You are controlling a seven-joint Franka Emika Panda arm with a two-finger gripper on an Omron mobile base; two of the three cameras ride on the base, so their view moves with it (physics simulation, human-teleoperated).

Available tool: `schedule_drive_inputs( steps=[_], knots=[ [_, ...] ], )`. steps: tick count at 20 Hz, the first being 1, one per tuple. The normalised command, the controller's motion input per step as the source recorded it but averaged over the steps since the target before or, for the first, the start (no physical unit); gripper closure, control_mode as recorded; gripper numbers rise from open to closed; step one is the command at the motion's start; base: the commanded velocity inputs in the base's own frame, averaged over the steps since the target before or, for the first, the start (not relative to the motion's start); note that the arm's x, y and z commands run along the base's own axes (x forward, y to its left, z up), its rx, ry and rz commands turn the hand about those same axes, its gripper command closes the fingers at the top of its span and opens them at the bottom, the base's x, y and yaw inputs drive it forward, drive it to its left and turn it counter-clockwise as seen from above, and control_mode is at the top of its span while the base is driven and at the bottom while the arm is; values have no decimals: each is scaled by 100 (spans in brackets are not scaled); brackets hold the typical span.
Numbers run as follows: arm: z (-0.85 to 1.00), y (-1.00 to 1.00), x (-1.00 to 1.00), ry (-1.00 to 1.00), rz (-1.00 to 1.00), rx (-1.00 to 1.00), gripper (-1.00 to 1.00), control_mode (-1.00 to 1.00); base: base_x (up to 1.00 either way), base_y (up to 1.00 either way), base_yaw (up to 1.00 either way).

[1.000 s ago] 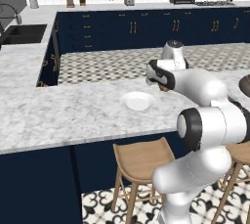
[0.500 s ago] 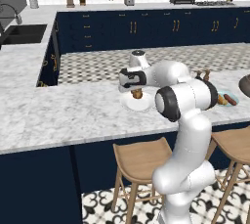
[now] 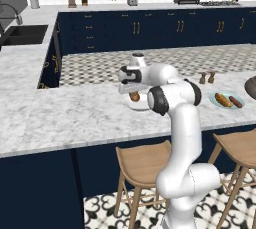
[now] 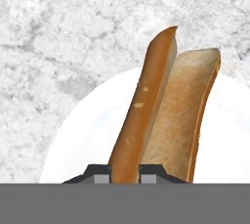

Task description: Place one bun and one sausage from the bowl on each plate.

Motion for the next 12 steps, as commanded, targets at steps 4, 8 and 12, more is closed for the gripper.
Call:
schedule_drive_inputs(
  steps=[4,8,12],
  knots=[
    [-10,7,-81,-14,0,0,100,-100,0,0,0],
    [-6,23,-46,-18,0,0,100,-100,0,0,0],
    [-49,10,-12,-8,0,-1,100,-100,0,0,0]
  ],
)
